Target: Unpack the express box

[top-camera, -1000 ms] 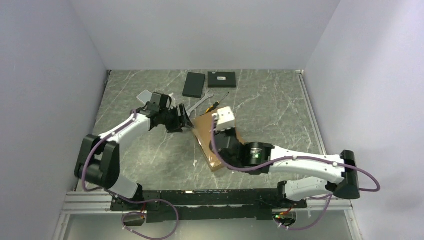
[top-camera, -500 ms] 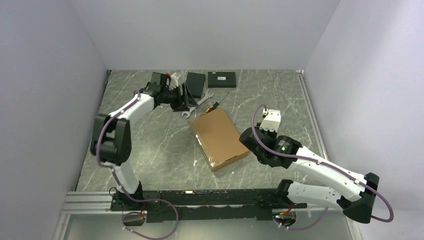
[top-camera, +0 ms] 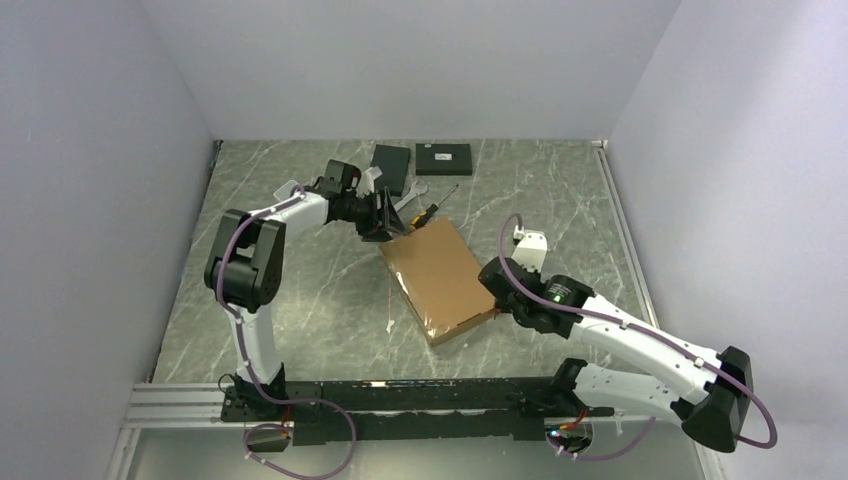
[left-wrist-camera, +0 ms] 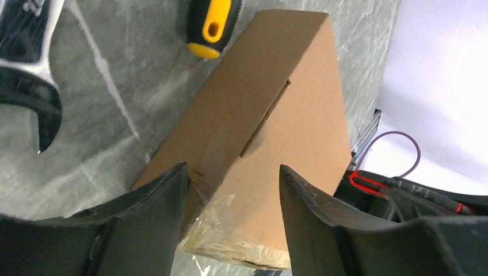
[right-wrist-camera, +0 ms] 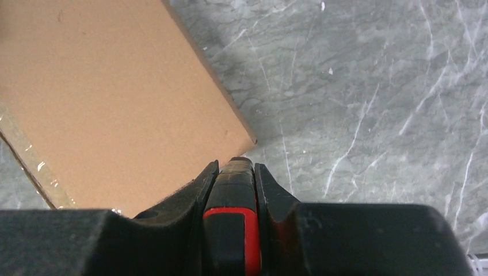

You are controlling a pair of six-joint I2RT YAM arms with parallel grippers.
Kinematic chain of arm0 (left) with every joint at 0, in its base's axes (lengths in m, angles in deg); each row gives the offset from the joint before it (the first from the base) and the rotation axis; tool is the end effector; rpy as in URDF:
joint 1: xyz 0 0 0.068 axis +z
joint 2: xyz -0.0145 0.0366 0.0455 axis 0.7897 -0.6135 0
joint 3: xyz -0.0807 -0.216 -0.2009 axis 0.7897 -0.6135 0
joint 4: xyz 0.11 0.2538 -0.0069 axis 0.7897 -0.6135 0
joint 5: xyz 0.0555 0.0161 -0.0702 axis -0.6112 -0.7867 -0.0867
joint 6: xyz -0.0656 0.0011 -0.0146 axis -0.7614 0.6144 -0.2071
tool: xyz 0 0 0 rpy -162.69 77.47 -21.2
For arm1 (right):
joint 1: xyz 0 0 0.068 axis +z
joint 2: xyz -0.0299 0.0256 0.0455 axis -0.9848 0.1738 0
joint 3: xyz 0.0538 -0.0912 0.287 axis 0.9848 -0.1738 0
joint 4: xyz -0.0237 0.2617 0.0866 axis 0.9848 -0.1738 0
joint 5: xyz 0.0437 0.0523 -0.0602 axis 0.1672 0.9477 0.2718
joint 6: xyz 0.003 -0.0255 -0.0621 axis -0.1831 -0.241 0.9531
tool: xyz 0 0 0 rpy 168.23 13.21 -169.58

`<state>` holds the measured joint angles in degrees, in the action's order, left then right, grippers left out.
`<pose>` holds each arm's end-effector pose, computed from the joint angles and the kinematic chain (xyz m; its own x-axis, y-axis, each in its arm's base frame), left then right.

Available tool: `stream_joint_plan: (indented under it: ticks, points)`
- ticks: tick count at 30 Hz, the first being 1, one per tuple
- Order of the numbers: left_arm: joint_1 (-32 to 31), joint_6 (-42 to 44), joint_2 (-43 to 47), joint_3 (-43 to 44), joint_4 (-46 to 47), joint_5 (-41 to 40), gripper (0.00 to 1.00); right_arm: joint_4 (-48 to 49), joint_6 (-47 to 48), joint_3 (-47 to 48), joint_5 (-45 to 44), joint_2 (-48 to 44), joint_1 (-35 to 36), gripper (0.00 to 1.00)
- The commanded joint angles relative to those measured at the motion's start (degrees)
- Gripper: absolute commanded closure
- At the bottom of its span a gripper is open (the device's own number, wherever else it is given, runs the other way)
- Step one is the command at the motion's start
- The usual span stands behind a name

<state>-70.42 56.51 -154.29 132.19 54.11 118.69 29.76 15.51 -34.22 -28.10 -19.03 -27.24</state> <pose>0.4124 -0.1729 0.1912 -0.9670 -0.1062 -0.2317 0.1123 0.6387 -0.7612 0.1323 0.1218 0.2744 -0.6877 0.1421 -0.7119 0.1213 0.9894 0.0803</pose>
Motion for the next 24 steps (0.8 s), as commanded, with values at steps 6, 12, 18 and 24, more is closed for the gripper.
stream_joint_plan:
  ticks: [6, 12, 18, 24]
  points:
    - [-0.3, -0.1, 9.2, -12.4, 1.5, 1.7, 0.38, 20.1, 14.7, 5.4, -3.3, 9.2, -4.3, 1.0]
    - [-0.9, -4.0, 19.4, -24.4, 5.3, 1.5, 0.39, 36.3, 25.1, 7.5, 2.5, 18.3, -11.9, 1.0]
    - [-7.0, -11.7, 27.3, -32.4, 10.0, -1.9, 0.39, 43.0, 28.9, 21.2, 11.2, 33.5, -14.0, 1.0]
    - [-11.5, -15.2, 35.6, -35.7, 8.0, -6.8, 0.37, 36.1, 35.6, 35.8, 6.0, 42.1, -14.0, 1.0]
